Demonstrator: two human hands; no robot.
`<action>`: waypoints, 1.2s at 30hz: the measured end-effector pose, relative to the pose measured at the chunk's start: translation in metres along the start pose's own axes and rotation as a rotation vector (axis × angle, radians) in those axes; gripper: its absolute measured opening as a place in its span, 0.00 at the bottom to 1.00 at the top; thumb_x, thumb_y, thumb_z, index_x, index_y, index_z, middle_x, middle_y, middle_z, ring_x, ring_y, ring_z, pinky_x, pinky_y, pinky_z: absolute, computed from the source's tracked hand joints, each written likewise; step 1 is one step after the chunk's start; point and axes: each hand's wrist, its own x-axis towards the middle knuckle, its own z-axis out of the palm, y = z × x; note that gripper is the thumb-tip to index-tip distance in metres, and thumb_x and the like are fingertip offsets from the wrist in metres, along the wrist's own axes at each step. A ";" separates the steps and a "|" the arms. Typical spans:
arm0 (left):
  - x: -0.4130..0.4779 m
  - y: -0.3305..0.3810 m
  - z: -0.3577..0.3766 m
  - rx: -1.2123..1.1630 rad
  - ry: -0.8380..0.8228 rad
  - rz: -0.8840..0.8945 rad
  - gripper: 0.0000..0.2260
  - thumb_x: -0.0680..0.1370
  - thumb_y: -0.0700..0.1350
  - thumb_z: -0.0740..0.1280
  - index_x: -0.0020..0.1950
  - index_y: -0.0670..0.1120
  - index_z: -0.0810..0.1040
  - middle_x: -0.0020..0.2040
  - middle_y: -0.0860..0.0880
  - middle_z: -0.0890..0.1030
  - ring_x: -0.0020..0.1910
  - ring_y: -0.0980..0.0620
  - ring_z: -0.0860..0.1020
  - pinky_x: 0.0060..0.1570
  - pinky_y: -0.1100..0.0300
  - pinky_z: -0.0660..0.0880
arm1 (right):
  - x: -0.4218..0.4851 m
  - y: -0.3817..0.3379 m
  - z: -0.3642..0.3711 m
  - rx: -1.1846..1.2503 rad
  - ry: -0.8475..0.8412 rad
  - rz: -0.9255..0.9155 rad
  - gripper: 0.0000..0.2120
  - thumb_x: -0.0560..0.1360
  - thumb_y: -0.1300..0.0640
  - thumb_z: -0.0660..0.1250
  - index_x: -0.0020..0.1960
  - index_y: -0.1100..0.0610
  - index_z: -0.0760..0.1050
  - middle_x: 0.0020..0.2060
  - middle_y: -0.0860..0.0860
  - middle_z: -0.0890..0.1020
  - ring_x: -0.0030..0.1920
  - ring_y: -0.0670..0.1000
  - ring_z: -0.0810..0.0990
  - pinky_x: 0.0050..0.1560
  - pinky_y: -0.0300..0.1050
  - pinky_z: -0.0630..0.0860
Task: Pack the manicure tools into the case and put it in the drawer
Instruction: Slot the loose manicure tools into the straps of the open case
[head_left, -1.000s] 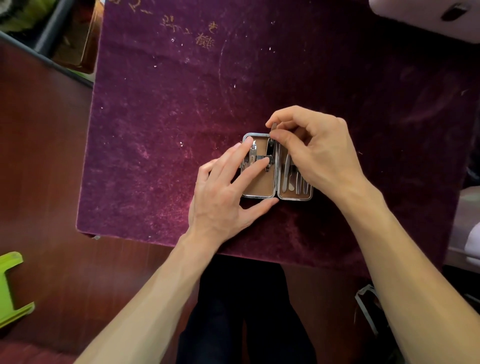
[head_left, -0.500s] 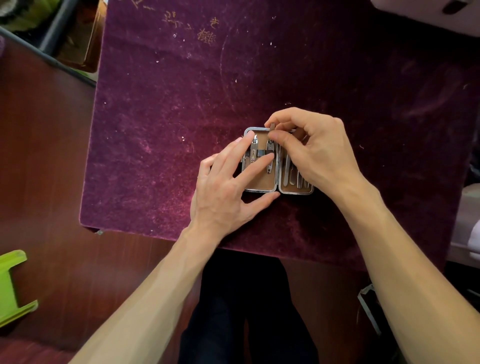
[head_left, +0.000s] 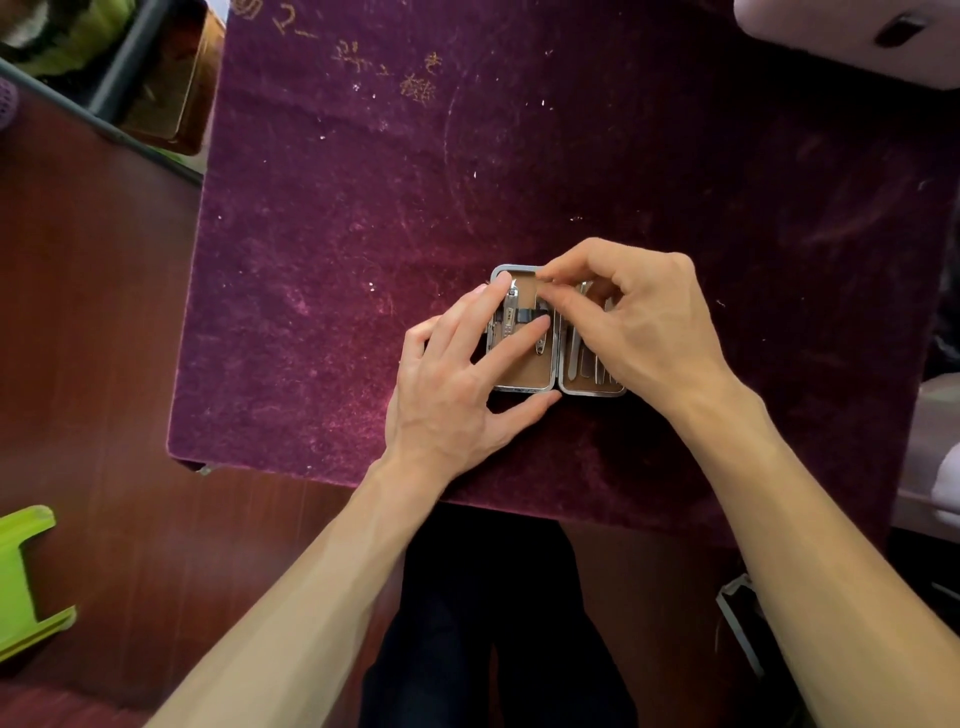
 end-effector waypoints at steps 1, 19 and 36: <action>0.000 0.000 0.000 0.002 0.004 0.002 0.27 0.78 0.66 0.68 0.74 0.57 0.76 0.80 0.46 0.69 0.77 0.48 0.70 0.67 0.51 0.69 | -0.003 -0.001 0.000 -0.013 0.006 -0.015 0.04 0.79 0.58 0.75 0.53 0.54 0.88 0.43 0.45 0.88 0.36 0.47 0.84 0.40 0.39 0.80; 0.000 0.002 -0.003 -0.075 0.055 -0.037 0.24 0.75 0.64 0.73 0.63 0.49 0.83 0.77 0.46 0.73 0.75 0.48 0.73 0.66 0.53 0.70 | -0.049 0.002 0.012 -0.265 -0.021 -0.128 0.07 0.77 0.60 0.78 0.55 0.58 0.89 0.59 0.52 0.88 0.51 0.56 0.89 0.48 0.54 0.87; -0.002 -0.001 0.003 -0.097 0.050 -0.017 0.18 0.76 0.55 0.70 0.63 0.51 0.82 0.79 0.47 0.71 0.77 0.49 0.71 0.67 0.52 0.70 | -0.074 -0.032 0.040 -0.304 -0.071 0.106 0.17 0.83 0.54 0.69 0.71 0.55 0.80 0.79 0.49 0.72 0.53 0.53 0.88 0.45 0.50 0.84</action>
